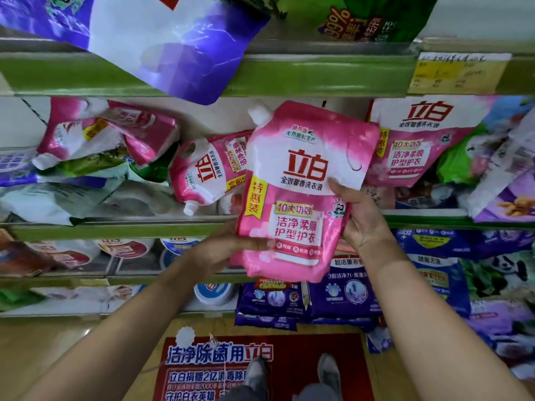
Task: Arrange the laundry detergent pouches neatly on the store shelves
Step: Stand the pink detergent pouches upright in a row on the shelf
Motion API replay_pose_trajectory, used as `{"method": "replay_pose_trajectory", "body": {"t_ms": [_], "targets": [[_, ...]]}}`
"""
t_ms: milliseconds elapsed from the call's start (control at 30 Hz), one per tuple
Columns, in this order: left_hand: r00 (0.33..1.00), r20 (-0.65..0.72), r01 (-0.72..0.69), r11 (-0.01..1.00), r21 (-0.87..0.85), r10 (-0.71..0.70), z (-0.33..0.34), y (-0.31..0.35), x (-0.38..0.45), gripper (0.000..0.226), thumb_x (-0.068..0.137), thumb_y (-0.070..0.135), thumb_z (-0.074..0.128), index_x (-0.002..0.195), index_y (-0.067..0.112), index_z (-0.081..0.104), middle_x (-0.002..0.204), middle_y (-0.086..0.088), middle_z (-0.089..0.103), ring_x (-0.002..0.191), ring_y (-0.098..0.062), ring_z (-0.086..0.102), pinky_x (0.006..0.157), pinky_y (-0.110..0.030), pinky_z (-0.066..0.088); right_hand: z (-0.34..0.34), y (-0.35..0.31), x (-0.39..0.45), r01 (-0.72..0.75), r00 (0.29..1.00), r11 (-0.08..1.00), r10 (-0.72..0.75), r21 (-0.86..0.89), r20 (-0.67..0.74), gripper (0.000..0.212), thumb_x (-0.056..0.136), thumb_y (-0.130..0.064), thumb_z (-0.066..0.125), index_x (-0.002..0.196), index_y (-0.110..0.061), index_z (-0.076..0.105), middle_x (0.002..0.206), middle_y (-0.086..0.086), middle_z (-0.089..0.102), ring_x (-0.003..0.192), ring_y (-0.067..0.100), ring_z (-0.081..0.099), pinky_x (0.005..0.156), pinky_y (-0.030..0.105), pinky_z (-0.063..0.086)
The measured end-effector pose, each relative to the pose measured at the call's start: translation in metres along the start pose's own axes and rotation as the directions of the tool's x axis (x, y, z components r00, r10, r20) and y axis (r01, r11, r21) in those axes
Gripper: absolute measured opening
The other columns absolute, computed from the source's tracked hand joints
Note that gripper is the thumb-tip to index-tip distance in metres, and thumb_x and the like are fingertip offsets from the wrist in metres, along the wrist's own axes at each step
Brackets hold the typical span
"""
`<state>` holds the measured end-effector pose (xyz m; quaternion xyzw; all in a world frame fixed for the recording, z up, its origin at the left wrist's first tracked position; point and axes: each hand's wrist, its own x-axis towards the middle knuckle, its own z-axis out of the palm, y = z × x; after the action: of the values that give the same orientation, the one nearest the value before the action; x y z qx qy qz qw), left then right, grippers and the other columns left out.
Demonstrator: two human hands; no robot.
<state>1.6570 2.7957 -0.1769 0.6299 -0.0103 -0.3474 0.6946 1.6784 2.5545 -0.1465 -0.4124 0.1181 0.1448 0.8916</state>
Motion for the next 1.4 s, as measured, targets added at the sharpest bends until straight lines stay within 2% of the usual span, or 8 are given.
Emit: {"method": "replay_pose_trajectory", "body": {"t_ms": [200, 367, 567, 633, 967, 1067, 1233, 1400], "targets": [[0.989, 0.061, 0.138, 0.985, -0.109, -0.132, 0.01, -0.008, -0.007, 0.099, 0.033, 0.032, 0.098, 0.122, 0.014, 0.058, 0.118, -0.013, 0.069, 0.111, -0.034, 0.065, 0.096, -0.052, 0.05, -0.011, -0.011, -0.03, -0.055, 0.998, 0.956, 0.051, -0.289, -0.021, 0.018, 0.068, -0.011, 0.072, 0.085, -0.011, 0.078, 0.101, 0.015, 0.074, 0.097, 0.033, 0.07, 0.091, 0.051, 0.051], [0.977, 0.066, 0.207, 0.975, -0.078, -0.202, 0.032, -0.022, -0.011, 0.104, 0.028, 0.039, 0.098, 0.12, 0.014, 0.059, 0.117, -0.012, 0.07, 0.113, -0.032, 0.064, 0.104, -0.052, 0.043, -0.034, 0.007, -0.052, -0.135, 0.984, 0.964, 0.102, -0.228, -0.149, 0.074, 0.066, -0.011, 0.079, 0.132, 0.002, 0.049, 0.118, 0.021, 0.067, 0.104, 0.036, 0.068, 0.084, 0.048, 0.056], [0.985, 0.043, 0.167, 0.983, -0.069, -0.164, 0.063, -0.026, -0.021, 0.108, 0.031, 0.043, 0.097, 0.126, 0.012, 0.055, 0.116, -0.008, 0.071, 0.107, -0.026, 0.068, 0.09, -0.041, 0.052, -0.049, -0.007, -0.085, -0.128, 0.984, 0.967, 0.095, -0.219, -0.153, 0.019, 0.089, -0.011, 0.062, 0.103, 0.001, 0.066, 0.1, 0.016, 0.073, 0.09, 0.034, 0.072, 0.078, 0.046, 0.057], [0.993, 0.022, 0.119, 0.988, -0.093, -0.118, 0.08, -0.028, -0.023, 0.11, 0.033, 0.04, 0.098, 0.128, 0.012, 0.052, 0.115, -0.008, 0.071, 0.108, -0.027, 0.067, 0.09, -0.042, 0.052, -0.058, -0.014, -0.096, -0.115, 0.987, 0.971, 0.088, -0.208, -0.138, 0.015, 0.09, -0.012, 0.06, 0.1, -0.003, 0.068, 0.097, 0.016, 0.074, 0.089, 0.033, 0.072, 0.079, 0.048, 0.055], [0.998, -0.048, 0.035, 0.998, -0.048, -0.037, 0.216, -0.051, -0.039, 0.057, 0.067, -0.002, 0.072, 0.119, 0.011, 0.05, 0.111, -0.011, 0.069, 0.1, -0.027, 0.07, 0.085, -0.036, 0.057, -0.129, -0.063, -0.173, -0.026, 0.996, 0.957, 0.001, -0.29, -0.086, 0.052, 0.072, -0.016, 0.072, 0.119, 0.0, 0.058, 0.106, 0.019, 0.072, 0.094, 0.034, 0.072, 0.072, 0.046, 0.06], [0.998, -0.047, 0.036, 0.997, -0.075, -0.04, 0.248, -0.066, -0.041, 0.056, 0.071, 0.003, 0.072, 0.123, 0.01, 0.051, 0.118, -0.012, 0.068, 0.108, -0.03, 0.066, 0.096, -0.045, 0.052, -0.152, -0.071, -0.194, -0.032, 0.995, 0.944, -0.001, -0.328, -0.102, 0.062, 0.072, -0.017, 0.074, 0.126, 0.005, 0.053, 0.108, 0.02, 0.072, 0.095, 0.035, 0.071, 0.074, 0.047, 0.06], [0.994, -0.083, 0.054, 0.99, -0.127, -0.065, 0.278, -0.088, -0.036, 0.043, 0.077, 0.013, 0.069, 0.118, 0.011, 0.055, 0.105, -0.006, 0.074, 0.095, -0.024, 0.071, 0.077, -0.034, 0.059, -0.183, -0.069, -0.204, -0.05, 0.991, 0.937, 0.003, -0.345, -0.136, 0.063, 0.073, -0.016, 0.075, 0.129, 0.002, 0.051, 0.112, 0.018, 0.071, 0.099, 0.035, 0.07, 0.081, 0.051, 0.058], [0.991, -0.126, 0.033, 0.994, -0.105, -0.046, 0.276, -0.09, -0.007, 0.046, 0.082, 0.011, 0.07, 0.124, 0.005, 0.053, 0.115, -0.013, 0.07, 0.105, -0.028, 0.068, 0.089, -0.039, 0.056, -0.195, -0.077, -0.181, -0.006, 0.991, 0.932, -0.043, -0.364, -0.128, 0.05, 0.084, -0.013, 0.071, 0.128, 0.001, 0.05, 0.118, 0.019, 0.068, 0.101, 0.034, 0.069, 0.083, 0.05, 0.058]]}}
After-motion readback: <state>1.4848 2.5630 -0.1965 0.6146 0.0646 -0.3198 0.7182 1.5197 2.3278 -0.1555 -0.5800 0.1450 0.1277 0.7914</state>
